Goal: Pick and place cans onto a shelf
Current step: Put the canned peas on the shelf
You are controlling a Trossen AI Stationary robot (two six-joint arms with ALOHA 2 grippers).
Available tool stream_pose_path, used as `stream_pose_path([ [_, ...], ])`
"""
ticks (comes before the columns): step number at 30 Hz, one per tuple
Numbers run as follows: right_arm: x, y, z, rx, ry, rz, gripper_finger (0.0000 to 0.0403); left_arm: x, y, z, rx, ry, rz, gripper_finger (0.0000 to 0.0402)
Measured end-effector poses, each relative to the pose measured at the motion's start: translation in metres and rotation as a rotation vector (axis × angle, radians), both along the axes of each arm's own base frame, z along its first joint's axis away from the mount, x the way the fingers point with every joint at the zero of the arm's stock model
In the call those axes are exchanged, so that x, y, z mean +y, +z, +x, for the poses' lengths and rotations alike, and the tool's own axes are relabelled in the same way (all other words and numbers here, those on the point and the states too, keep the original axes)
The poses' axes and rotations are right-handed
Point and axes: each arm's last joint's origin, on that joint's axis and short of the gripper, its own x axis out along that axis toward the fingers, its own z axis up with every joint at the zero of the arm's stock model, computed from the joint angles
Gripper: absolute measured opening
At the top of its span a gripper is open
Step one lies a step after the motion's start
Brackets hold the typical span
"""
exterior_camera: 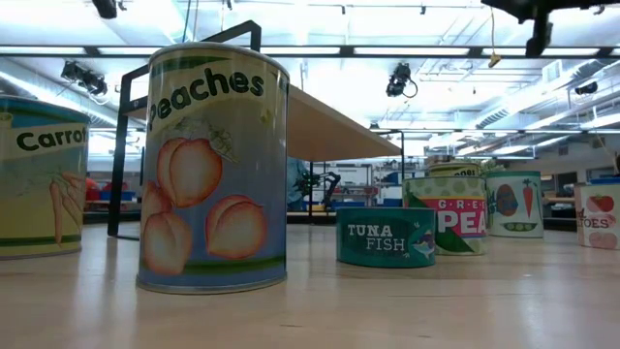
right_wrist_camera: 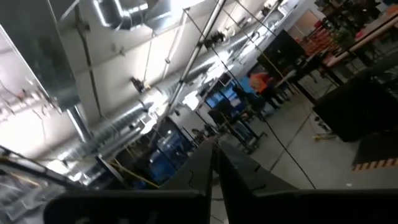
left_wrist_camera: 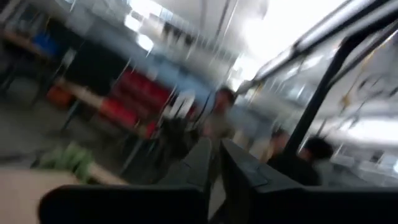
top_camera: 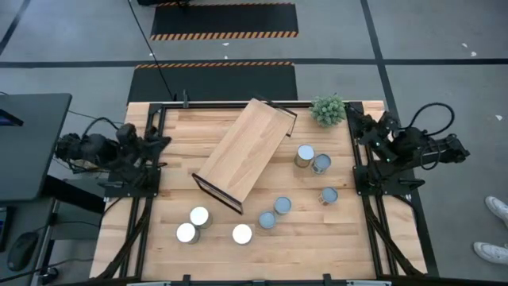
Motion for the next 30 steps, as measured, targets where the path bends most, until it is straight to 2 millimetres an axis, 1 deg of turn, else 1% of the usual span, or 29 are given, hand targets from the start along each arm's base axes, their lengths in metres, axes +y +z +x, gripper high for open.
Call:
stream_pose_path([
  [2,0.001,0.004,0.006,0.035,-0.001,-0.008,0.0032,-0.002,0.010,0.004,0.086,-0.049,-0.019,0.0074],
  [6,0.002,0.009,0.018,0.117,-0.011,-0.025,0.0032,-0.011,0.025,0.016,0.269,-0.215,-0.040,0.0114],
  [8,0.002,0.011,0.023,0.147,-0.023,-0.030,0.0032,-0.017,0.031,0.024,0.367,-0.314,-0.079,0.0119],
  [12,0.000,0.012,0.034,0.213,-0.037,-0.050,0.0032,-0.033,0.034,0.042,0.615,-0.530,-0.185,0.0114],
  [16,-0.001,0.012,0.045,0.255,-0.020,-0.082,0.0032,-0.054,0.027,0.060,0.862,-0.687,-0.253,0.0111],
  [19,-0.002,0.008,0.054,0.288,0.001,-0.097,0.0032,-0.069,0.015,0.074,0.995,-0.722,-0.322,0.0116],
  [21,-0.001,0.005,0.060,0.303,0.026,-0.099,0.0032,-0.079,0.004,0.081,1.096,-0.722,-0.360,0.0127],
  [25,0.000,0.000,0.069,0.332,0.071,-0.109,0.0032,-0.095,-0.014,0.094,1.224,-0.703,-0.369,0.0171],
  [28,0.001,-0.002,0.073,0.332,0.098,-0.097,0.0032,-0.102,-0.029,0.101,1.341,-0.651,-0.395,0.0219],
  [30,0.001,-0.003,0.075,0.328,0.109,-0.090,0.0032,-0.108,-0.036,0.104,1.389,-0.652,-0.394,0.0252],
])
